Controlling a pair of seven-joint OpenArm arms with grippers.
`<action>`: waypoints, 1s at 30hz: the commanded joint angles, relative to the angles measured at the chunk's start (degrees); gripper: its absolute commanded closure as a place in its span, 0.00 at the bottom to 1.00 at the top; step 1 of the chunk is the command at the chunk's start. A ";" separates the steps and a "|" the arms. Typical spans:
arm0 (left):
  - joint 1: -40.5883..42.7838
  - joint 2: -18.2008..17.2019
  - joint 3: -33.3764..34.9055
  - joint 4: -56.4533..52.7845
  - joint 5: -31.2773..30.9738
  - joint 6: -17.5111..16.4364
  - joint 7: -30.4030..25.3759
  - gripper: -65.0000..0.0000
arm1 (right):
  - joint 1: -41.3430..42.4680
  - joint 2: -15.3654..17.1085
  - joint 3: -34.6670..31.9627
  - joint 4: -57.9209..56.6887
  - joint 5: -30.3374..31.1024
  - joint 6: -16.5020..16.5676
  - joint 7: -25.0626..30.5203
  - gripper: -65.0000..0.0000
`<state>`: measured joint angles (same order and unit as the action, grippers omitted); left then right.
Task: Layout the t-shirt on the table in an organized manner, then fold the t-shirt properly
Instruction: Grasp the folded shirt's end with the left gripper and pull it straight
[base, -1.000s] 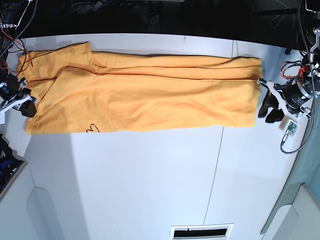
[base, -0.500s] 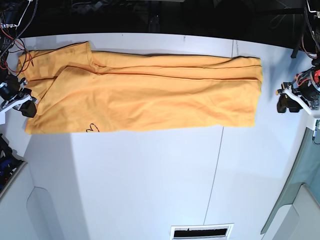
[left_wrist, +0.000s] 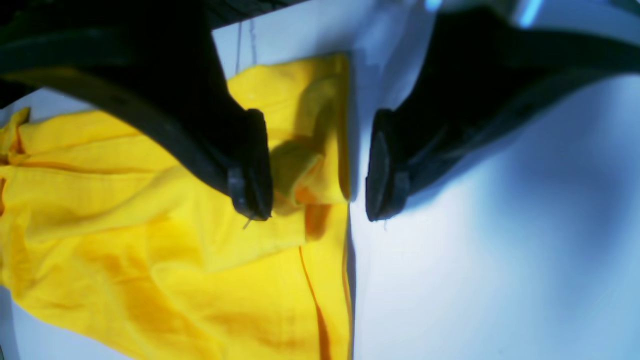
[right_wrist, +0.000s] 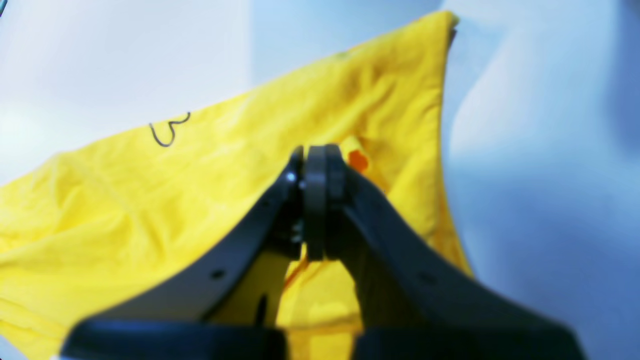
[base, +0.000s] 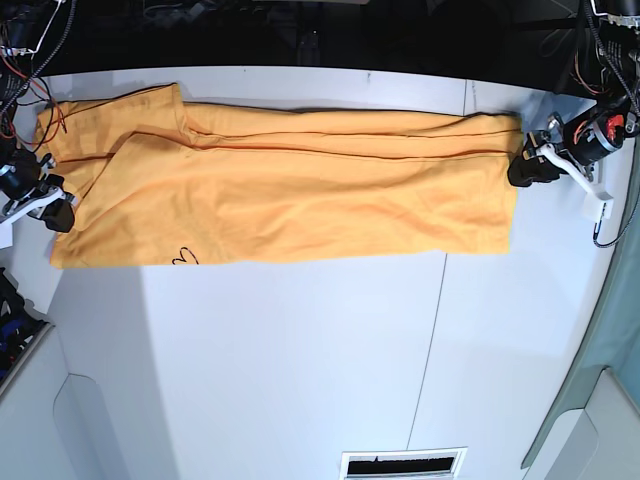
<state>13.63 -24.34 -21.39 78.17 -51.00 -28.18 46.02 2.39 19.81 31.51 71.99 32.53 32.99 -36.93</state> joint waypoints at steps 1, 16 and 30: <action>-0.44 -0.50 -0.37 0.57 -1.11 -1.16 -0.76 0.48 | 0.74 0.96 0.22 0.90 0.92 0.22 0.87 1.00; -0.46 2.05 9.14 0.57 2.89 -3.50 -4.00 0.48 | 0.74 0.96 0.22 0.90 0.94 0.22 0.85 1.00; -4.09 1.40 10.01 0.81 11.02 -1.11 -8.48 1.00 | 0.74 0.96 0.22 0.90 1.49 0.22 0.85 1.00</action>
<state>10.26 -21.87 -10.96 78.15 -39.31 -29.28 38.24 2.39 19.81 31.48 71.99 33.12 32.99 -37.17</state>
